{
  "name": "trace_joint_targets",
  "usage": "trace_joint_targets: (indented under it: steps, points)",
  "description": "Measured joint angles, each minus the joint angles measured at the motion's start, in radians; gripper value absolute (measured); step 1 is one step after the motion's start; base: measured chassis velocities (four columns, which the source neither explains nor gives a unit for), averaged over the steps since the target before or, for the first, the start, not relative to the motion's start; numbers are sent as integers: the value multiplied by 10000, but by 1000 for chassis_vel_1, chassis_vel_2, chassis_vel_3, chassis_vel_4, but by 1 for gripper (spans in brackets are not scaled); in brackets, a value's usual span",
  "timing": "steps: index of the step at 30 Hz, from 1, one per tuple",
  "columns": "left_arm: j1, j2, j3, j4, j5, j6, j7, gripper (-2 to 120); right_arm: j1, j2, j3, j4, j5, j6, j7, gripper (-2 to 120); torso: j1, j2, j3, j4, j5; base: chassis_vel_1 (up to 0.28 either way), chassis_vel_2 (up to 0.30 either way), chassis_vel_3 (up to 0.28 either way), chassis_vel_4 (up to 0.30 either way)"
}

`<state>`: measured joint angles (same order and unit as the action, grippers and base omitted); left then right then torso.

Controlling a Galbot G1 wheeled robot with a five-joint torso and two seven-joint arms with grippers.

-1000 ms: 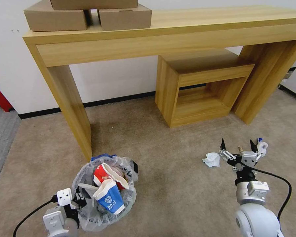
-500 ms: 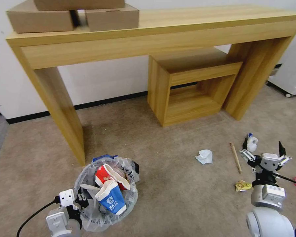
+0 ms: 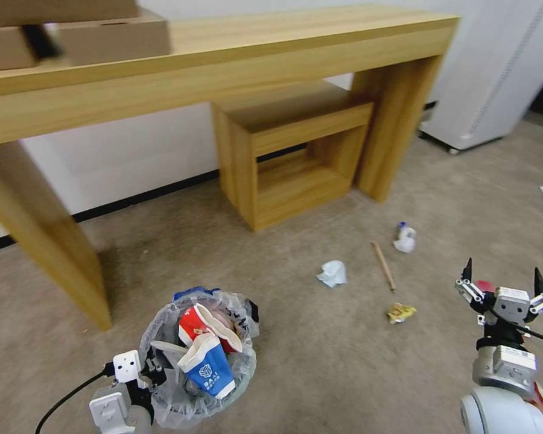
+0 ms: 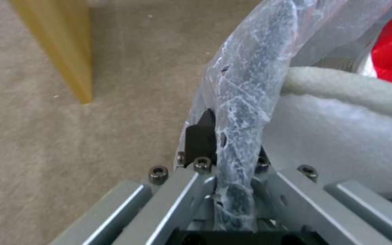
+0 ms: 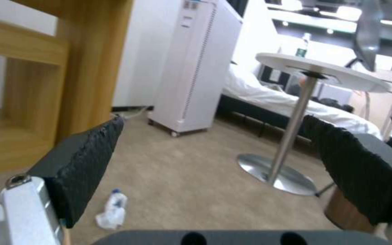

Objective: Pick up the trash bin and place the garbage on the floor into it.

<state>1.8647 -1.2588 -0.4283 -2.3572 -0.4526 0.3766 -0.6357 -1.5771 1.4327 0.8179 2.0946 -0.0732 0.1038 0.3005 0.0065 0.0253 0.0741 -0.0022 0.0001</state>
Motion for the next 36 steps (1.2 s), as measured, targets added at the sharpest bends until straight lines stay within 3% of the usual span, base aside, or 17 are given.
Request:
trace_joint_targets:
  steps: [10,15,22,36]
  points:
    - [29,21,29,-18,12,-39,-14,0,-143,176,-79,-3,-93,-17,181,100,0,0,0,0,0,-78,-86,-72,-82]
    - [-1,31,55,-12,-46,-75,0,0,-9,289,-279,-211,79,645,165,100,0,-1,0,-2,0,-80,-80,-85,-87]
    - [-10,126,8,-17,-227,-86,-49,0,-4,387,-356,-319,-13,806,-3,100,0,0,0,2,-1,0,0,0,0]
    - [-80,179,54,-25,-323,-84,-81,0,81,486,-161,-486,-1008,1289,-227,100,0,0,0,1,-1,0,0,0,0]
